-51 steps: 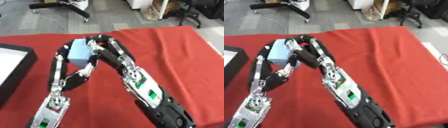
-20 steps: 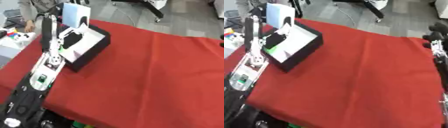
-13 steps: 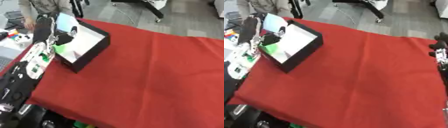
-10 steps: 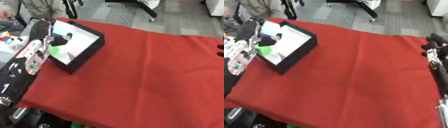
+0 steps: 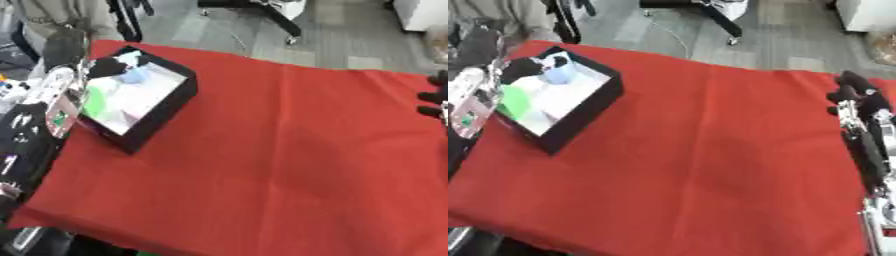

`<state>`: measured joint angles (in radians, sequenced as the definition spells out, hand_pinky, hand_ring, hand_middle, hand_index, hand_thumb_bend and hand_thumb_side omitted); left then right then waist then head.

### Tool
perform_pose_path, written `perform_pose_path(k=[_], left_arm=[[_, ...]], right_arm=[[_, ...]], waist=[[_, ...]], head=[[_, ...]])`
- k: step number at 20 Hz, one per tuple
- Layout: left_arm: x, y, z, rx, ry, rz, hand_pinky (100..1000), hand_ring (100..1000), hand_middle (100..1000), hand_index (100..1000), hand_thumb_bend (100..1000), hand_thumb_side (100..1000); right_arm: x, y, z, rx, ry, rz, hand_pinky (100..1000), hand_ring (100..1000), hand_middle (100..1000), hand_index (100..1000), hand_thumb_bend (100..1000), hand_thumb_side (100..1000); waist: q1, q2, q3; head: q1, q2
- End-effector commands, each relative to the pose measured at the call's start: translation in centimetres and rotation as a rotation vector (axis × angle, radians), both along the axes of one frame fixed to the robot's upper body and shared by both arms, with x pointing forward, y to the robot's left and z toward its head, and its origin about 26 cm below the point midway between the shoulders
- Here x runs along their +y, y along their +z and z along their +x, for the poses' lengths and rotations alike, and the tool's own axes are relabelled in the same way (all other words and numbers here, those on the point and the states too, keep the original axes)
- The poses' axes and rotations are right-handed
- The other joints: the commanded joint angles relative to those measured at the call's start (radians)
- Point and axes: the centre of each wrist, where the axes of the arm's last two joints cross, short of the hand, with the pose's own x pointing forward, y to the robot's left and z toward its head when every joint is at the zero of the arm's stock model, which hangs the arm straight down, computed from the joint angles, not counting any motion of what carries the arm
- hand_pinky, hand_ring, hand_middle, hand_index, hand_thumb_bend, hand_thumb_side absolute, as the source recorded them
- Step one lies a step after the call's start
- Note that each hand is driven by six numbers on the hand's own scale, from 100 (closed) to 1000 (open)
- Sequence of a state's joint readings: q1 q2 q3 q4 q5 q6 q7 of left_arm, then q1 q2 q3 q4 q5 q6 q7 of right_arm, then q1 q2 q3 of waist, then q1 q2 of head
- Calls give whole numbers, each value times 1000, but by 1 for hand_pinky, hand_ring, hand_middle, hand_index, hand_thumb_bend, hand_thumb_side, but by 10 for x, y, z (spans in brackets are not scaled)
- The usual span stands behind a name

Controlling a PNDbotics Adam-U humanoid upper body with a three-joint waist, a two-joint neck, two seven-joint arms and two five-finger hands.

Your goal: Pick up the objects with one hand, pass them to the other hand, and then place them into the box on the other side of the table.

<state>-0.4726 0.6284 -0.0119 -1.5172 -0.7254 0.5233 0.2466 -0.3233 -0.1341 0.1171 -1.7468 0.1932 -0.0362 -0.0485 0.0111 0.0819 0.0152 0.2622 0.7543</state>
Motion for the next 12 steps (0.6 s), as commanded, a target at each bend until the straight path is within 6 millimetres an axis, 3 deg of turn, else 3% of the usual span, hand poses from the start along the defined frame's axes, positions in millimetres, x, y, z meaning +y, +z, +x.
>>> perform_pose_path(k=[1, 4, 6, 12], left_arm=[[-36, 36, -26, -268, -246, -96, 732, 898, 840, 906, 759, 646], [-72, 41, -55, -422, -533, -233, 728, 893, 836, 899, 726, 662], [-88, 37, -65, -474, -667, -306, 718, 889, 831, 893, 697, 677], [-131, -5, -75, -462, -921, -575, 690, 894, 829, 887, 640, 698]], right_arm=[[-3, 3, 0, -31, -22, 2, 758, 811, 841, 901, 100, 774], [-5, -2, -1, -61, -61, 0, 760, 820, 847, 906, 100, 775], [-7, -8, -3, -79, -96, -8, 761, 833, 857, 910, 100, 776], [-13, -40, -10, -52, -202, 69, 757, 858, 878, 914, 100, 790]], waist=[[-14, -23, 3], [-25, -19, -3], [-32, -13, -6], [-49, 3, -26]], head=[[-27, 10], [-68, 15], [-105, 16], [-189, 16]])
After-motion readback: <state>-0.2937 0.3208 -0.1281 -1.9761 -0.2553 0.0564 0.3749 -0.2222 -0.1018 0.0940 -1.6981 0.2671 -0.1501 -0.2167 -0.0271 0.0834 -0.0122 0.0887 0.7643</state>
